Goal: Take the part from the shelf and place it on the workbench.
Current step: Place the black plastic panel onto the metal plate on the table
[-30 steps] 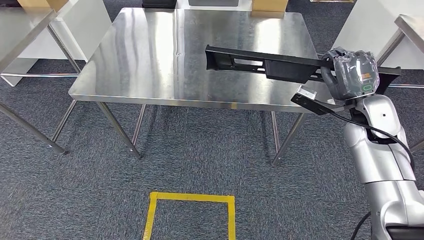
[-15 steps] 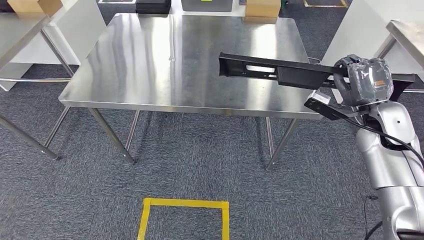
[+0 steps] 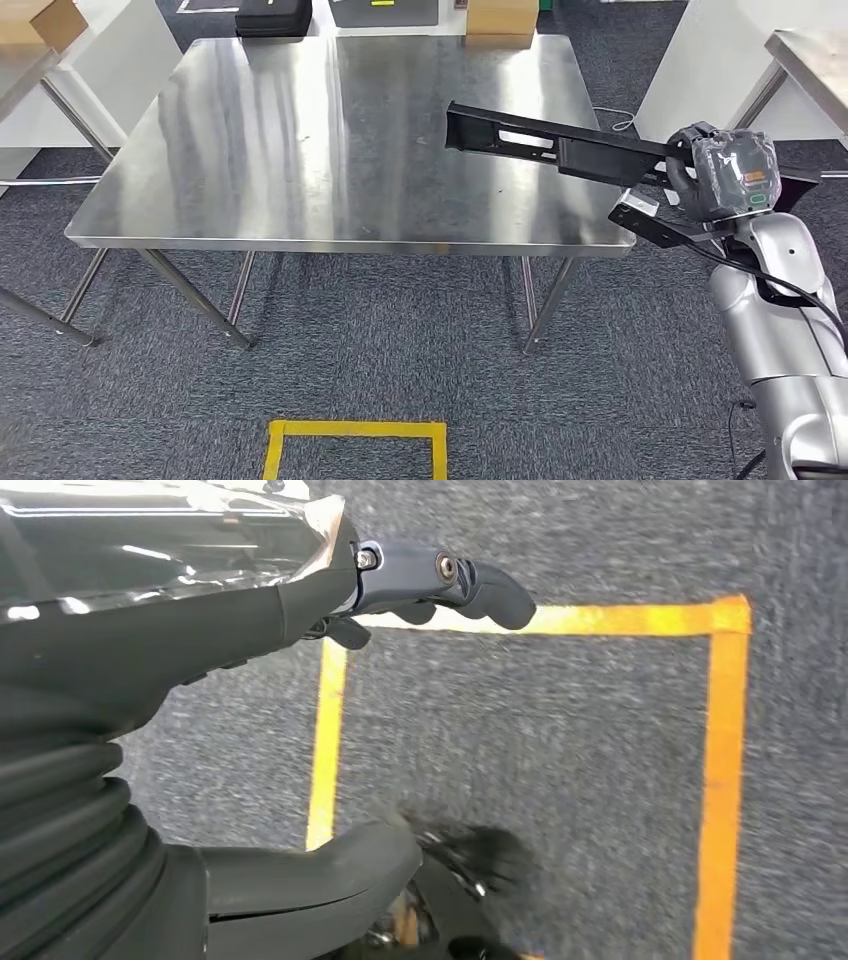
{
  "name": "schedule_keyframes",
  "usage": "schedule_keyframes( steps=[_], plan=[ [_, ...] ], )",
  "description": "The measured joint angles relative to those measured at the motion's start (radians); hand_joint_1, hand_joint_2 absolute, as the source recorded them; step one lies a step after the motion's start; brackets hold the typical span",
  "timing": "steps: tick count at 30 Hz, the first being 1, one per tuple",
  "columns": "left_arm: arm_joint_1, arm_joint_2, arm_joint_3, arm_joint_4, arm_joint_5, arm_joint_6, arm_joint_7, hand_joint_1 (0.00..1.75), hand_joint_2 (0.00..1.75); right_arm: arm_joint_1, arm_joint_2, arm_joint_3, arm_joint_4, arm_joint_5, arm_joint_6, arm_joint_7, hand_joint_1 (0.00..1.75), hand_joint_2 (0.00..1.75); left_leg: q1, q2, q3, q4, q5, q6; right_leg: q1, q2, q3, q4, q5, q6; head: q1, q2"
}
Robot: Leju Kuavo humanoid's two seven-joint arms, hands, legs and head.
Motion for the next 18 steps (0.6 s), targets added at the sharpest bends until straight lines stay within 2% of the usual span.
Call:
schedule_keyframes(
  steps=[1, 2, 3, 5, 6, 7, 9, 10, 11, 12, 13, 14, 15, 16, 17, 18],
  plan=[
    [0.002, 0.002, 0.000, 0.000, 0.000, 0.000, 0.000, 0.00, 1.75, 0.002, 0.002, 0.001, 0.001, 0.000, -0.002, 0.000, 1.75, 1.75, -0.010, -0.011, 0.010, -0.040, 0.051, 0.020, 0.003, 0.003, 0.014, -0.007, -0.009, 0.001, 0.001, 0.000],
    [0.004, 0.003, 0.000, 0.000, 0.000, 0.001, -0.001, 0.00, 1.75, 0.003, 0.003, 0.001, 0.002, 0.000, -0.004, 0.000, 1.75, 1.75, -0.016, -0.021, 0.020, -0.064, 0.079, 0.031, 0.007, 0.006, 0.026, -0.010, -0.014, 0.004, 0.003, 0.000],
    [0.005, 0.002, 0.000, 0.000, 0.000, 0.001, 0.000, 0.00, 1.75, 0.003, 0.004, 0.001, 0.003, 0.000, -0.006, -0.001, 1.75, 1.75, -0.018, -0.027, 0.034, -0.071, 0.078, 0.033, 0.013, 0.010, 0.035, -0.010, -0.015, 0.009, 0.004, 0.000],
    [0.003, -0.001, 0.000, 0.000, -0.001, 0.001, 0.001, 0.00, 1.75, 0.002, 0.001, -0.002, 0.001, 0.000, -0.013, -0.001, 1.75, 1.75, -0.014, -0.023, 0.068, -0.091, 0.072, 0.031, 0.018, 0.008, 0.027, 0.023, -0.011, 0.017, 0.003, 0.000],
    [0.001, -0.002, -0.001, 0.000, -0.002, 0.001, 0.002, 0.00, 1.75, 0.002, -0.001, -0.004, 0.001, 0.000, -0.016, 0.000, 1.75, 1.75, -0.013, -0.022, 0.085, -0.098, 0.067, 0.029, 0.018, 0.004, 0.004, 0.065, -0.010, 0.019, 0.003, 0.000],
    [-0.001, -0.003, -0.001, 0.000, -0.003, 0.001, 0.004, 0.00, 1.75, 0.003, -0.003, -0.005, 0.001, 0.000, -0.020, 0.000, 1.75, 1.75, -0.012, -0.022, 0.098, -0.103, 0.060, 0.027, 0.018, -0.001, -0.033, 0.123, -0.017, 0.018, 0.002, 0.000],
    [-0.004, -0.004, -0.001, 0.000, -0.004, 0.000, 0.008, 0.00, 1.75, 0.011, -0.003, -0.006, 0.001, 0.002, -0.026, 0.003, 1.75, 1.75, -0.012, -0.021, 0.119, -0.103, 0.041, 0.024, 0.015, -0.006, -0.120, 0.243, -0.056, 0.014, 0.002, 0.000],
    [-0.004, -0.006, 0.000, 0.000, -0.004, 0.000, 0.009, 0.00, 1.75, 0.018, -0.003, -0.006, 0.001, 0.003, -0.028, 0.005, 1.75, 1.75, -0.011, -0.021, 0.131, -0.103, 0.031, 0.022, 0.014, -0.007, -0.156, 0.274, -0.082, 0.015, 0.002, 0.000],
    [-0.004, -0.008, 0.000, 0.000, -0.005, 0.000, 0.009, 0.00, 1.75, 0.025, -0.003, -0.007, 0.000, 0.005, -0.028, 0.006, 1.75, 1.75, -0.011, -0.021, 0.145, -0.103, 0.020, 0.020, 0.011, -0.007, -0.179, 0.277, -0.101, 0.019, 0.002, 0.000],
    [-0.003, -0.009, 0.000, 0.000, -0.005, 0.001, 0.008, 0.00, 1.75, 0.031, -0.003, -0.007, 0.000, 0.007, -0.028, 0.008, 1.75, 1.75, -0.011, -0.023, 0.160, -0.103, 0.008, 0.016, 0.008, -0.008, -0.188, 0.248, -0.099, 0.028, 0.002, 0.000],
    [-0.003, -0.010, 0.000, 0.000, -0.006, 0.003, 0.007, 0.00, 1.75, 0.036, -0.003, -0.007, -0.001, 0.008, -0.028, 0.011, 1.75, 1.75, -0.010, -0.024, 0.175, -0.102, -0.006, 0.013, 0.004, -0.009, -0.184, 0.191, -0.072, 0.045, 0.002, 0.000],
    [-0.002, -0.011, 0.000, 0.000, -0.007, 0.006, 0.006, 0.00, 1.75, 0.038, -0.003, -0.008, -0.001, 0.010, -0.026, 0.014, 1.75, 1.75, -0.009, -0.026, 0.187, -0.100, -0.020, 0.008, -0.001, -0.012, -0.174, 0.122, -0.017, 0.065, 0.003, 0.000],
    [-0.001, -0.011, 0.000, 0.000, -0.008, 0.011, 0.004, 0.00, 1.75, 0.040, -0.002, -0.008, 0.000, 0.012, -0.023, 0.018, 1.75, 1.75, -0.010, -0.027, 0.198, -0.094, -0.035, 0.004, -0.002, -0.016, -0.165, 0.061, 0.042, 0.077, 0.003, 0.000],
    [-0.001, -0.011, 0.000, 0.000, -0.010, 0.015, 0.002, 0.00, 1.75, 0.040, 0.000, -0.008, 0.001, 0.016, -0.017, 0.020, 1.75, 1.75, -0.012, -0.028, 0.202, -0.088, -0.048, -0.001, -0.002, -0.019, -0.155, 0.022, 0.090, 0.074, 0.004, 0.000],
    [-0.001, -0.011, 0.000, 0.000, -0.010, 0.019, 0.001, 0.00, 1.75, 0.039, 0.001, -0.008, 0.003, 0.020, -0.011, 0.023, 1.75, 1.75, -0.013, -0.028, 0.203, -0.081, -0.060, -0.005, -0.001, -0.021, -0.149, 0.005, 0.121, 0.063, 0.004, 0.000],
    [-0.001, -0.010, 0.000, 0.000, -0.010, 0.021, 0.000, 0.00, 1.75, 0.038, 0.003, -0.008, 0.005, 0.023, -0.006, 0.024, 1.75, 1.75, -0.015, -0.027, 0.203, -0.076, -0.068, -0.008, 0.002, -0.021, -0.146, 0.005, 0.125, 0.044, 0.002, 0.000]
  ],
)
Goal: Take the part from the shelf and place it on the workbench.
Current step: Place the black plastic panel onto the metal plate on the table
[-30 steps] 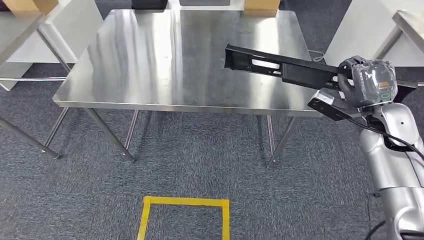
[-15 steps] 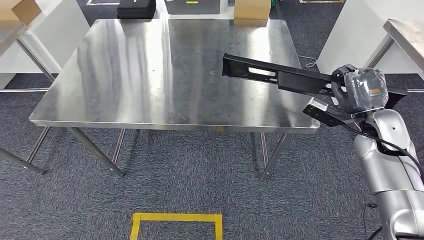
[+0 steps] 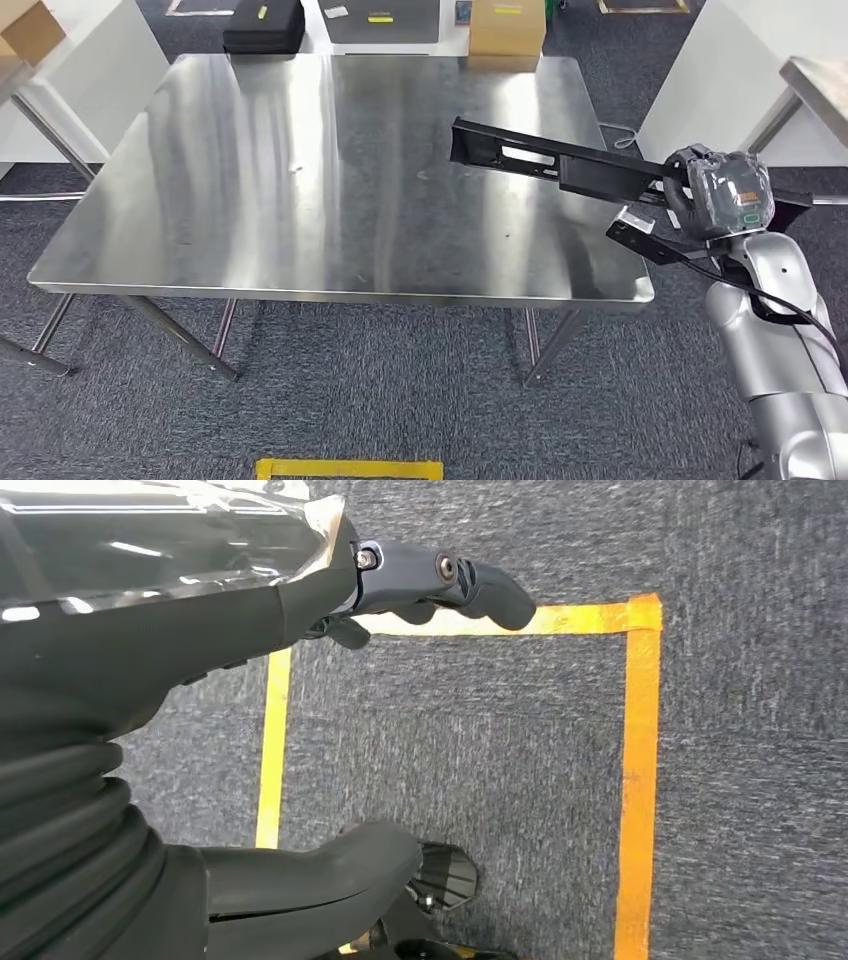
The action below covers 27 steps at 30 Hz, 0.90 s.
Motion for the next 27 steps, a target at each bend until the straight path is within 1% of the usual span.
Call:
schedule_keyframes(
  steps=[1, 2, 3, 4, 5, 6, 7, 8, 9, 10, 11, 12, 13, 14, 15, 16, 17, 18, 19, 20, 21, 22, 23, 24, 25, 26, 27],
  plan=[
    [-0.001, 0.001, 0.000, 0.000, 0.000, 0.002, -0.001, 0.00, 1.75, -0.002, 0.002, 0.000, 0.001, 0.003, 0.003, 0.001, 1.75, 1.75, 0.000, 0.002, -0.004, 0.006, -0.004, -0.002, -0.004, 0.001, 0.004, 0.003, -0.001, -0.013, -0.001, 0.000],
    [-0.002, 0.001, 0.000, 0.000, 0.000, 0.003, -0.002, 0.00, 1.75, -0.004, 0.003, -0.001, 0.002, 0.004, 0.004, 0.001, 1.75, 1.75, 0.000, 0.006, -0.014, 0.024, -0.004, -0.007, -0.008, 0.001, 0.006, 0.003, -0.004, -0.020, -0.002, 0.000],
    [-0.004, 0.002, 0.000, 0.000, 0.000, 0.004, -0.003, 0.00, 1.75, -0.007, 0.005, -0.001, 0.003, 0.004, 0.005, 0.002, 1.75, 1.75, 0.002, 0.012, -0.034, 0.057, -0.006, -0.014, -0.011, 0.001, 0.011, 0.002, -0.009, -0.027, -0.005, 0.000],
    [-0.005, 0.002, 0.000, 0.000, 0.000, 0.005, -0.004, 0.00, 1.75, -0.009, 0.006, -0.001, 0.003, 0.005, 0.005, 0.002, 1.75, 1.75, 0.007, 0.020, -0.066, 0.109, -0.015, -0.025, -0.014, 0.001, 0.017, 0.001, -0.014, -0.034, -0.006, 0.000],
    [-0.006, 0.001, 0.000, 0.000, 0.000, 0.006, -0.004, 0.00, 1.75, -0.011, 0.008, -0.001, 0.004, 0.005, 0.005, 0.002, 1.75, 1.75, 0.013, 0.028, -0.107, 0.171, -0.035, -0.037, -0.013, 0.001, 0.023, 0.001, -0.020, -0.042, -0.009, 0.000],
    [-0.005, 0.001, 0.000, 0.000, 0.000, 0.006, -0.004, 0.00, 1.75, -0.011, 0.010, -0.001, 0.006, 0.005, 0.005, 0.002, 1.75, 1.75, 0.021, 0.035, -0.149, 0.232, -0.061, -0.047, -0.013, 0.000, 0.028, 0.001, -0.026, -0.047, -0.011, 0.000],
    [-0.005, 0.001, 0.000, 0.000, 0.000, 0.006, -0.004, 0.00, 1.75, -0.011, 0.012, -0.001, 0.008, 0.006, 0.006, 0.002, 1.75, 1.75, 0.028, 0.038, -0.186, 0.277, -0.082, -0.055, -0.013, 0.000, 0.034, 0.001, -0.031, -0.051, -0.011, 0.000],
    [-0.004, 0.001, 0.000, 0.000, 0.000, 0.006, -0.004, 0.00, 1.75, -0.011, 0.014, -0.001, 0.010, 0.007, 0.006, 0.002, 1.75, 1.75, 0.034, 0.040, -0.211, 0.295, -0.085, -0.059, -0.013, 0.000, 0.040, 0.001, -0.036, -0.051, -0.011, 0.000],
    [-0.003, 0.001, 0.000, 0.000, 0.000, 0.007, -0.004, 0.00, 1.75, -0.013, 0.015, 0.000, 0.012, 0.008, 0.008, 0.002, 1.75, 1.75, 0.038, 0.040, -0.220, 0.280, -0.063, -0.060, -0.013, 0.000, 0.046, 0.001, -0.040, -0.050, -0.011, 0.000],
    [-0.003, 0.001, 0.000, 0.000, 0.000, 0.008, -0.005, 0.00, 1.75, -0.019, 0.018, 0.000, 0.016, 0.013, 0.010, 0.002, 1.75, 1.75, 0.041, 0.041, -0.210, 0.231, -0.021, -0.058, -0.013, 0.000, 0.053, 0.001, -0.045, -0.049, -0.011, 0.000],
    [-0.003, 0.001, 0.000, 0.000, 0.000, 0.011, -0.007, 0.00, 1.75, -0.031, 0.023, 0.001, 0.026, 0.020, 0.014, 0.003, 1.75, 1.75, 0.042, 0.041, -0.187, 0.160, 0.031, -0.054, -0.013, 0.001, 0.059, 0.000, -0.048, -0.047, -0.011, 0.000],
    [-0.004, 0.002, 0.000, 0.000, -0.001, 0.014, -0.009, 0.00, 1.75, -0.051, 0.031, 0.002, 0.043, 0.029, 0.017, 0.003, 1.75, 1.75, 0.041, 0.044, -0.165, 0.095, 0.068, -0.048, -0.013, 0.002, 0.063, -0.001, -0.050, -0.046, -0.010, 0.000],
    [-0.006, 0.002, 0.000, 0.000, -0.003, 0.019, -0.011, 0.00, 1.75, -0.076, 0.043, 0.004, 0.068, 0.039, 0.018, 0.002, 1.75, 1.75, 0.038, 0.046, -0.148, 0.046, 0.089, -0.043, -0.013, 0.003, 0.065, -0.003, -0.051, -0.043, -0.010, 0.000],
    [-0.007, 0.002, 0.000, 0.000, -0.008, 0.024, -0.014, 0.00, 1.75, -0.108, 0.059, 0.008, 0.105, 0.051, 0.017, 0.002, 1.75, 1.75, 0.034, 0.048, -0.140, 0.020, 0.096, -0.037, -0.013, 0.004, 0.066, -0.005, -0.050, -0.040, -0.010, 0.000],
    [-0.009, 0.003, 0.000, 0.000, -0.014, 0.030, -0.015, 0.00, 1.75, -0.142, 0.079, 0.015, 0.150, 0.065, 0.015, 0.004, 1.75, 1.75, 0.030, 0.050, -0.139, 0.014, 0.092, -0.033, -0.014, 0.005, 0.066, -0.008, -0.050, -0.034, -0.010, 0.000],
    [-0.010, 0.003, 0.000, 0.000, -0.019, 0.036, -0.017, 0.00, 1.75, -0.178, 0.102, 0.023, 0.199, 0.082, 0.013, 0.010, 1.75, 1.75, 0.027, 0.050, -0.134, 0.009, 0.096, -0.028, -0.013, 0.007, 0.067, -0.012, -0.048, -0.026, -0.010, 0.000],
    [-0.012, 0.003, 0.000, 0.000, -0.025, 0.041, -0.019, 0.00, 1.75, -0.216, 0.129, 0.035, 0.253, 0.100, 0.014, 0.021, 1.75, 1.75, 0.026, 0.051, -0.126, 0.001, 0.103, -0.022, -0.012, 0.007, 0.065, -0.010, -0.050, -0.021, -0.009, 0.000],
    [-0.015, 0.004, -0.001, 0.000, -0.030, 0.050, -0.023, 0.00, 1.75, -0.254, 0.159, 0.046, 0.307, 0.118, 0.017, 0.036, 1.75, 1.75, 0.027, 0.052, -0.117, -0.008, 0.110, -0.016, -0.009, 0.007, 0.058, 0.003, -0.057, -0.020, -0.009, 0.000],
    [-0.020, 0.003, -0.001, -0.001, -0.034, 0.061, -0.027, 0.00, 1.75, -0.291, 0.190, 0.059, 0.358, 0.134, 0.022, 0.054, 1.75, 1.75, 0.028, 0.053, -0.109, -0.018, 0.118, -0.010, -0.007, 0.006, 0.043, 0.036, -0.074, -0.023, -0.007, 0.000],
    [-0.025, 0.002, -0.002, -0.001, -0.039, 0.077, -0.033, 0.00, 1.75, -0.324, 0.222, 0.072, 0.410, 0.151, 0.026, 0.075, 1.75, 1.75, 0.029, 0.053, -0.106, -0.023, 0.123, -0.006, -0.006, 0.004, 0.016, 0.091, -0.099, -0.030, -0.006, 0.000],
    [-0.030, 0.001, -0.003, -0.001, -0.045, 0.093, -0.038, 0.00, 1.75, -0.352, 0.252, 0.085, 0.456, 0.165, 0.029, 0.096, 1.75, 1.75, 0.028, 0.052, -0.105, -0.024, 0.124, -0.003, -0.005, 0.004, -0.017, 0.161, -0.127, -0.036, -0.006, 0.000],
    [-0.035, 0.000, -0.004, -0.001, -0.051, 0.104, -0.044, 0.00, 1.75, -0.375, 0.281, 0.097, 0.497, 0.177, 0.028, 0.116, 1.75, 1.75, 0.027, 0.049, -0.105, -0.023, 0.124, -0.002, -0.005, 0.004, -0.049, 0.228, -0.149, -0.039, -0.006, 0.000],
    [-0.037, -0.001, -0.007, -0.001, -0.059, 0.111, -0.048, 0.00, 1.75, -0.392, 0.306, 0.106, 0.532, 0.187, 0.027, 0.133, 1.75, 1.75, 0.026, 0.045, -0.105, -0.022, 0.124, -0.002, -0.004, 0.004, -0.071, 0.270, -0.158, -0.037, -0.006, 0.000],
    [-0.039, -0.002, -0.010, -0.001, -0.066, 0.111, -0.050, 0.00, 1.75, -0.406, 0.328, 0.114, 0.560, 0.194, 0.024, 0.144, 1.75, 1.75, 0.025, 0.040, -0.105, -0.021, 0.123, -0.003, -0.004, 0.004, -0.074, 0.274, -0.153, -0.031, -0.006, 0.000],
    [-0.040, -0.003, -0.013, -0.001, -0.072, 0.102, -0.050, 0.00, 1.75, -0.419, 0.347, 0.120, 0.582, 0.199, 0.018, 0.150, 1.75, 1.75, 0.025, 0.036, -0.105, -0.018, 0.121, -0.004, -0.004, 0.004, -0.058, 0.237, -0.132, -0.023, -0.006, 0.000],
    [-0.041, -0.004, -0.017, -0.001, -0.080, 0.093, -0.048, 0.00, 1.75, -0.432, 0.364, 0.125, 0.600, 0.204, 0.008, 0.153, 1.75, 1.75, 0.025, 0.032, -0.105, -0.013, 0.118, -0.007, -0.004, 0.004, -0.026, 0.168, -0.102, -0.015, -0.006, 0.000],
    [-0.042, -0.005, -0.021, -0.001, -0.090, 0.085, -0.047, 0.00, 1.75, -0.445, 0.379, 0.128, 0.616, 0.208, -0.005, 0.152, 1.75, 1.75, 0.023, 0.029, -0.107, -0.006, 0.113, -0.011, -0.002, 0.004, 0.009, 0.096, -0.077, -0.012, -0.006, 0.000]
  ],
)
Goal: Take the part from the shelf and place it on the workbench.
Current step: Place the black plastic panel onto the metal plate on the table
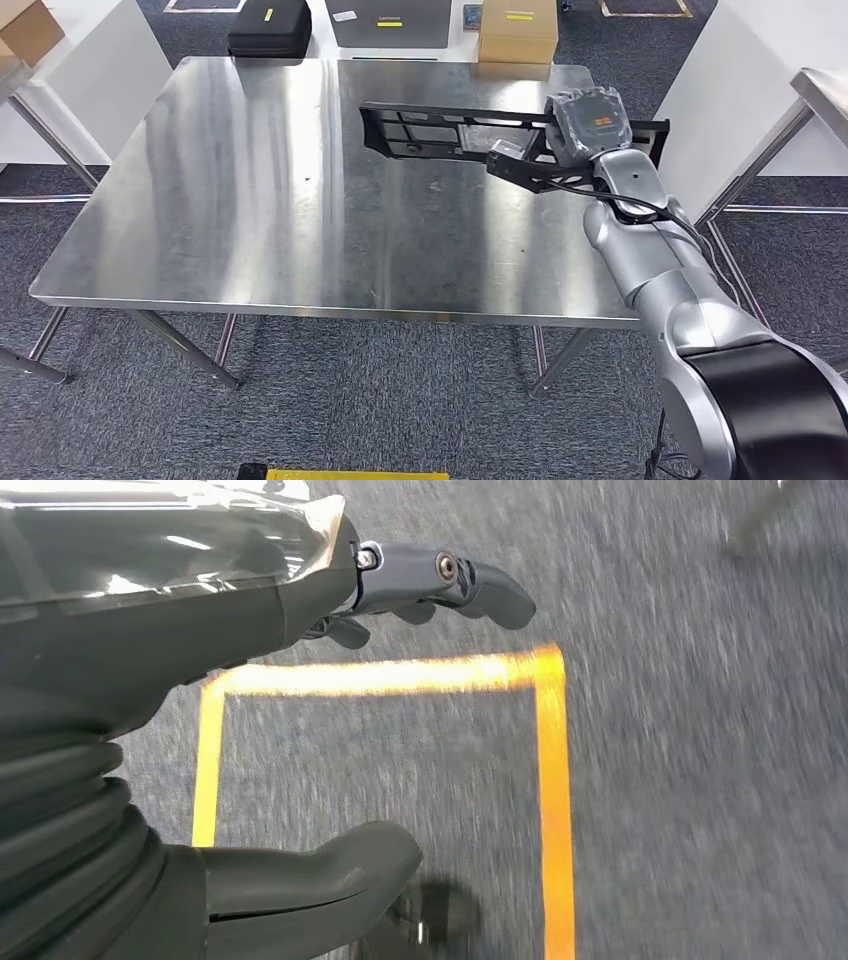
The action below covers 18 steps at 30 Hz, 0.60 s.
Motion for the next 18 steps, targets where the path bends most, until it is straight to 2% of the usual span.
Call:
schedule_keyframes(
  steps=[1, 2, 5, 7, 8, 10, 12, 13, 16, 17, 18],
  plan=[
    [-0.001, -0.001, -0.005, 0.000, -0.010, -0.006, -0.001, 0.00, 1.75, -0.012, 0.013, 0.003, 0.014, 0.005, -0.013, -0.002, 1.75, 1.75, -0.001, -0.003, -0.003, 0.007, -0.005, -0.005, 0.002, 0.000, 0.028, -0.056, 0.019, -0.002, 0.000, 0.000],
    [-0.003, -0.003, -0.012, 0.000, -0.021, -0.006, -0.005, 0.00, 1.75, -0.022, 0.023, 0.005, 0.027, 0.011, -0.023, -0.006, 1.75, 1.75, -0.003, -0.006, -0.005, 0.013, -0.009, -0.009, 0.004, 0.000, 0.045, -0.090, 0.028, -0.006, -0.001, 0.000],
    [-0.005, -0.005, -0.029, 0.000, -0.043, 0.000, -0.023, 0.00, 1.75, -0.033, 0.047, 0.015, 0.059, 0.024, -0.029, -0.044, 1.75, 1.75, 0.000, -0.007, -0.009, 0.018, -0.015, -0.020, 0.001, 0.000, 0.055, -0.104, 0.030, -0.023, -0.001, 0.000],
    [-0.008, -0.007, -0.040, 0.000, -0.057, 0.017, -0.031, 0.00, 1.75, -0.034, 0.063, 0.018, 0.073, 0.022, -0.026, -0.075, 1.75, 1.75, 0.003, -0.003, -0.023, 0.053, -0.041, -0.034, -0.008, 0.000, 0.059, -0.108, 0.033, -0.032, -0.003, 0.000],
    [-0.010, -0.008, -0.044, 0.000, -0.064, 0.028, -0.033, 0.00, 1.75, -0.033, 0.072, 0.019, 0.079, 0.020, -0.025, -0.083, 1.75, 1.75, 0.008, -0.001, -0.043, 0.097, -0.066, -0.043, -0.012, 0.001, 0.061, -0.110, 0.033, -0.036, -0.005, 0.000],
    [-0.012, -0.011, -0.053, 0.000, -0.073, 0.046, -0.035, 0.00, 1.75, -0.030, 0.088, 0.021, 0.094, 0.022, -0.026, -0.085, 1.75, 1.75, 0.020, 0.004, -0.107, 0.223, -0.123, -0.058, -0.013, 0.001, 0.061, -0.110, 0.032, -0.040, -0.007, 0.000],
    [-0.014, -0.012, -0.058, 0.000, -0.076, 0.053, -0.037, 0.00, 1.75, -0.024, 0.095, 0.022, 0.106, 0.025, -0.028, -0.079, 1.75, 1.75, 0.029, 0.008, -0.155, 0.305, -0.147, -0.066, -0.013, 0.001, 0.061, -0.109, 0.032, -0.040, -0.007, 0.000],
    [-0.014, -0.012, -0.059, 0.000, -0.077, 0.054, -0.037, 0.00, 1.75, -0.022, 0.097, 0.023, 0.108, 0.026, -0.028, -0.077, 1.75, 1.75, 0.031, 0.009, -0.163, 0.318, -0.147, -0.068, -0.014, 0.001, 0.061, -0.109, 0.032, -0.040, -0.007, 0.000],
    [-0.013, -0.013, -0.060, 0.000, -0.077, 0.054, -0.037, 0.00, 1.75, -0.020, 0.098, 0.023, 0.111, 0.027, -0.029, -0.076, 1.75, 1.75, 0.034, 0.010, -0.163, 0.310, -0.137, -0.070, -0.015, 0.001, 0.061, -0.109, 0.031, -0.040, -0.007, 0.000],
    [-0.013, -0.013, -0.061, 0.000, -0.077, 0.054, -0.038, 0.00, 1.75, -0.018, 0.099, 0.023, 0.113, 0.028, -0.029, -0.075, 1.75, 1.75, 0.036, 0.011, -0.158, 0.296, -0.125, -0.071, -0.015, 0.001, 0.061, -0.109, 0.031, -0.040, -0.007, 0.000],
    [-0.013, -0.014, -0.062, 0.000, -0.077, 0.056, -0.038, 0.00, 1.75, -0.017, 0.101, 0.023, 0.116, 0.032, -0.030, -0.074, 1.75, 1.75, 0.041, 0.011, -0.124, 0.224, -0.091, -0.077, -0.016, 0.001, 0.060, -0.107, 0.029, -0.035, -0.008, 0.000]
  ],
)
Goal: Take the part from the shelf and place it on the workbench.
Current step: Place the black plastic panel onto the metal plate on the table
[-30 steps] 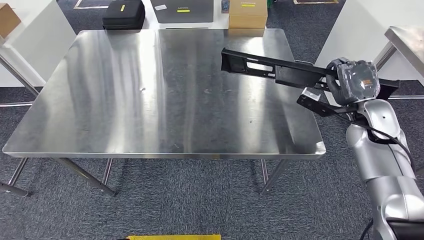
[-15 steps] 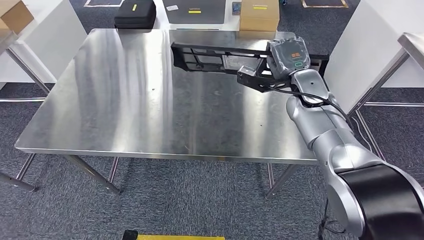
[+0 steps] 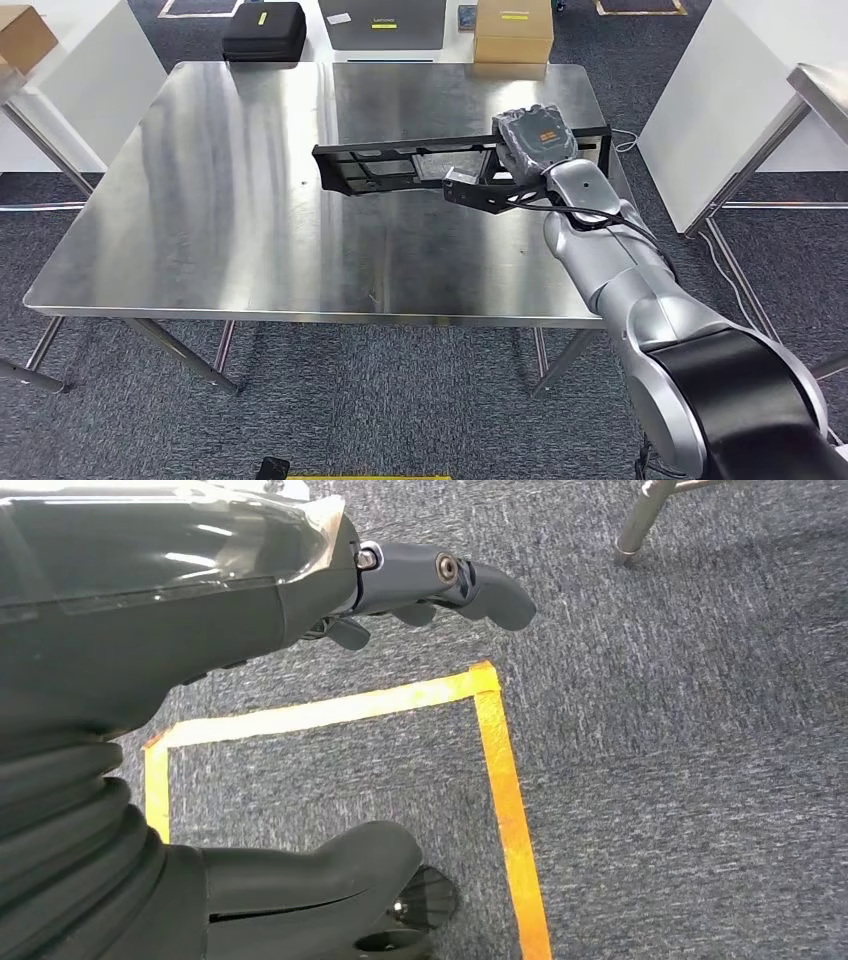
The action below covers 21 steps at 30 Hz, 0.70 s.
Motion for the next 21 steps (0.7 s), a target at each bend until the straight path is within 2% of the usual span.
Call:
schedule_keyframes(
  steps=[1, 3, 4, 6, 11, 21],
  plan=[
    [0.000, -0.001, -0.002, 0.000, -0.001, 0.002, -0.001, 0.00, 1.75, 0.001, 0.002, 0.000, 0.005, 0.006, -0.004, 0.001, 1.75, 1.75, 0.003, -0.001, 0.034, -0.073, 0.036, -0.001, 0.002, 0.001, -0.001, 0.002, -0.002, 0.008, 0.000, 0.000],
    [-0.001, -0.004, -0.006, 0.000, -0.006, 0.006, -0.003, 0.00, 1.75, 0.002, 0.003, 0.001, 0.013, 0.018, -0.016, 0.001, 1.75, 1.75, -0.001, -0.006, 0.094, -0.198, 0.088, 0.002, 0.005, 0.002, -0.002, 0.002, -0.006, 0.023, -0.001, 0.000],
    [0.000, -0.005, -0.009, 0.000, -0.009, 0.008, -0.005, 0.00, 1.75, 0.004, 0.002, 0.002, 0.016, 0.021, -0.022, 0.001, 1.75, 1.75, -0.006, -0.008, 0.092, -0.199, 0.091, 0.010, 0.005, 0.001, -0.002, -0.001, -0.005, 0.026, 0.000, 0.000],
    [0.000, -0.006, -0.013, 0.000, -0.013, 0.011, -0.011, 0.00, 1.75, 0.005, -0.001, 0.003, 0.019, 0.023, -0.031, 0.001, 1.75, 1.75, -0.012, -0.012, 0.092, -0.199, 0.091, 0.019, 0.001, -0.001, 0.003, -0.009, -0.002, 0.029, -0.001, 0.000],
    [0.000, -0.007, -0.016, 0.000, -0.014, 0.021, -0.015, 0.00, 1.75, 0.008, -0.004, 0.003, 0.024, 0.030, -0.037, 0.001, 1.75, 1.75, -0.015, -0.014, 0.092, -0.199, 0.091, 0.031, -0.001, -0.003, 0.011, -0.024, 0.005, 0.040, 0.000, 0.000],
    [0.000, -0.007, -0.018, 0.000, -0.024, 0.039, -0.010, 0.00, 1.75, 0.024, -0.018, 0.003, 0.026, 0.037, -0.053, 0.002, 1.75, 1.75, -0.018, -0.012, 0.091, -0.199, 0.092, 0.035, -0.003, -0.003, 0.011, -0.027, 0.009, 0.053, -0.001, 0.000]
  ],
)
